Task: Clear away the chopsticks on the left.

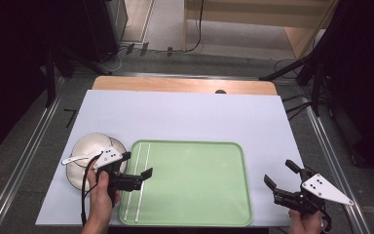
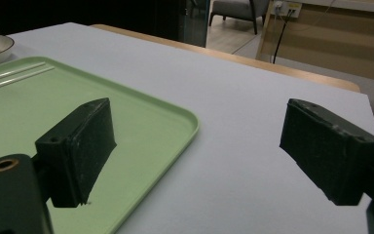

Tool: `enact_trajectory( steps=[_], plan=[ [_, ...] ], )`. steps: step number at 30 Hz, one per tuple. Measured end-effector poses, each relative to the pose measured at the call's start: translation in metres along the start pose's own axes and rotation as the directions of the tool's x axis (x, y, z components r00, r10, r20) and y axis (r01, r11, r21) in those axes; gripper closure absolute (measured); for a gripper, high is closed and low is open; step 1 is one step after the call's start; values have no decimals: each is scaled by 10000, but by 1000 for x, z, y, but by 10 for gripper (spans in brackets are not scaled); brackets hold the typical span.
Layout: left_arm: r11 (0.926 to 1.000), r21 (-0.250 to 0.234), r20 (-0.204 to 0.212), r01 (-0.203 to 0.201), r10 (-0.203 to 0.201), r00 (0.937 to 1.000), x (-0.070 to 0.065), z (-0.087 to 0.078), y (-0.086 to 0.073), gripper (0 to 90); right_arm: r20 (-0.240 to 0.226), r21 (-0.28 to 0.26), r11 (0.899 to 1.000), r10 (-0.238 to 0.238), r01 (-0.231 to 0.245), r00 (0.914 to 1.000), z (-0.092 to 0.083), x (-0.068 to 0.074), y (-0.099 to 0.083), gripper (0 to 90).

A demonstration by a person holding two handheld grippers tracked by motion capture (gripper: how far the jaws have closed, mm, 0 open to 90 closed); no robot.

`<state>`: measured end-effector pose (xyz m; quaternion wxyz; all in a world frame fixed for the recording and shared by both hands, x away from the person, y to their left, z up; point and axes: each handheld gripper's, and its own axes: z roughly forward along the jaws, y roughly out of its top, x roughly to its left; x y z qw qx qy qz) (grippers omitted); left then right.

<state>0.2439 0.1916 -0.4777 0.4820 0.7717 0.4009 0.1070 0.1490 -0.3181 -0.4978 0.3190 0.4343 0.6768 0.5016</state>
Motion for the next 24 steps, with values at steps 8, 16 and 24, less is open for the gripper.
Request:
enact_trajectory(
  steps=[8,16,24],
  plan=[
    [9999,-31,-76,-121,121,9999,3,-13,-8,0,7,-18,10000,73,-73,10000,0,-1,0,130],
    [9997,-85,-172,-247,245,9996,6,-26,-18,0,28,-54,9999,118,-118,9999,-1,-2,0,129],
    [9996,-139,-425,-258,252,9988,13,-42,-31,0,11,-41,9999,100,-100,9999,0,-2,0,129]
  ],
)
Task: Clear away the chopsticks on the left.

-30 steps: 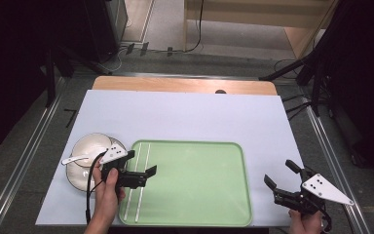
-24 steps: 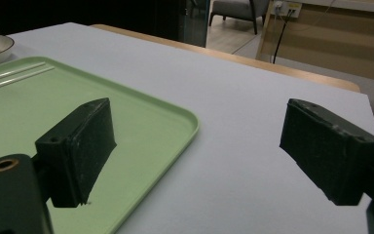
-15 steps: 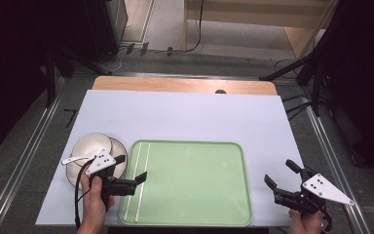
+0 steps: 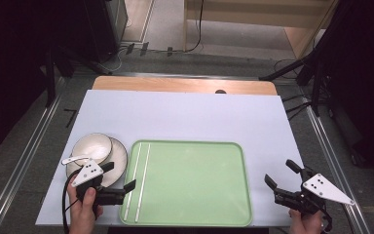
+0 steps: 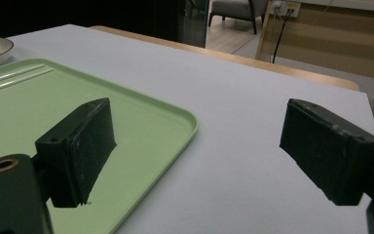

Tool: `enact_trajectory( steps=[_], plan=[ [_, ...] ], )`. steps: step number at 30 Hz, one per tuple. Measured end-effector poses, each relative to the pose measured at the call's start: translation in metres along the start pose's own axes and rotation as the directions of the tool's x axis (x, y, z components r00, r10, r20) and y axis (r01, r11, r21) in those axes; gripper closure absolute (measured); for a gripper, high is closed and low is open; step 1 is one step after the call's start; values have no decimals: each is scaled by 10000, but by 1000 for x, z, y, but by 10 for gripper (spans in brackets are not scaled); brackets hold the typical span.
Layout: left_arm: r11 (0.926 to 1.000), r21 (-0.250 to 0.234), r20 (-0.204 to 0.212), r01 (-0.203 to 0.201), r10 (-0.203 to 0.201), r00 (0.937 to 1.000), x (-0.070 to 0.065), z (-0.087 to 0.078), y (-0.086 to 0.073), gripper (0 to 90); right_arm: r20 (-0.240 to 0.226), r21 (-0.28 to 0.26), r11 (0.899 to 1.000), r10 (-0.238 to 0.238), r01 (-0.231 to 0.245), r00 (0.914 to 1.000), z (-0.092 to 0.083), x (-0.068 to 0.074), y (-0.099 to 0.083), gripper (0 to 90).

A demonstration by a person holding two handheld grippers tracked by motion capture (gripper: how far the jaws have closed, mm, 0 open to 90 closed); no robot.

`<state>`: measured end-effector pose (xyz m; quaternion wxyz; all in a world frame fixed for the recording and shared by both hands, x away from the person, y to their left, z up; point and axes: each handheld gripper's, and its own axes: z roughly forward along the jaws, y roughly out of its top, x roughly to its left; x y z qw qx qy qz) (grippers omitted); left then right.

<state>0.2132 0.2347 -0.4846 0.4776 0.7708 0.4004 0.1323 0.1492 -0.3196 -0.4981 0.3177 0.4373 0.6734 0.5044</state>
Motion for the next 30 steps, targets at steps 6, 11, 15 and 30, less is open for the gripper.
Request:
enact_trajectory(
  steps=[6,11,15,30],
  plan=[
    [9998,-181,-135,82,-84,9999,5,-13,-7,0,-8,11,10000,33,-33,10000,1,0,0,129],
    [9996,-266,-291,56,-64,9996,9,-22,-12,0,-30,5,10000,89,-89,10000,1,-1,-1,129],
    [9991,-370,-380,195,-209,9991,15,-30,-16,0,-10,6,9999,134,-134,9999,1,-2,-1,129],
    [9977,-642,-963,196,-258,9950,34,-56,-32,0,24,6,9996,296,-296,9996,1,-4,-3,129]
  ],
)
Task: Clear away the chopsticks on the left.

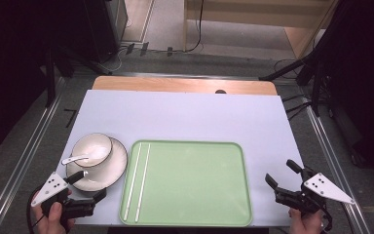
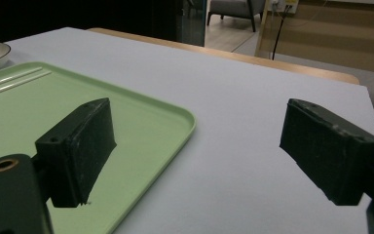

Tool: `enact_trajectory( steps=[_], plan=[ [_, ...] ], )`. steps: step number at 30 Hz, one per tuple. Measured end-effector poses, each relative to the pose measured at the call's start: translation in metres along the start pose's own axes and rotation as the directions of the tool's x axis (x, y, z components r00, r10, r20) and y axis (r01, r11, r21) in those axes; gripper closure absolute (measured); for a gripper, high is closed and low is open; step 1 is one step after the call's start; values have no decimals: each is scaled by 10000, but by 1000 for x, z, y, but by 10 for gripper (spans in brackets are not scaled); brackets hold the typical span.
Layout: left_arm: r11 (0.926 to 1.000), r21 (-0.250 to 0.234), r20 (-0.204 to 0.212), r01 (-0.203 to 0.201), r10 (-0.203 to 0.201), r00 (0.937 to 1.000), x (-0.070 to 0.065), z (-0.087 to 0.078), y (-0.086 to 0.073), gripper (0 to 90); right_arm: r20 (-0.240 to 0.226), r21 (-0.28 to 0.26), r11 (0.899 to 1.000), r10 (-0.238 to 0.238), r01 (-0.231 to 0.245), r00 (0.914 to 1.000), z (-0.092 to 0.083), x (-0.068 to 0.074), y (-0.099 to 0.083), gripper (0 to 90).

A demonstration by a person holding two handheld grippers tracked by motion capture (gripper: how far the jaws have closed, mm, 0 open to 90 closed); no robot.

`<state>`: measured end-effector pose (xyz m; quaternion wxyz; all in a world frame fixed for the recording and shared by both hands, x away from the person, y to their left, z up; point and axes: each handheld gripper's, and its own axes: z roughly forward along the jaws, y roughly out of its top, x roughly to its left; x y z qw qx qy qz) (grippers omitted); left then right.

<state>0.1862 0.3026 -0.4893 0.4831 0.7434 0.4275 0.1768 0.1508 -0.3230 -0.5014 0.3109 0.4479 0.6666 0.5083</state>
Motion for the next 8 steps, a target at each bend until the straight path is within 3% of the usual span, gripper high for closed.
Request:
enact_trajectory(
  steps=[8],
  plan=[
    [9998,-128,121,182,-180,9998,6,0,-1,0,56,46,10000,14,-15,10000,0,-1,-1,129]
  ],
)
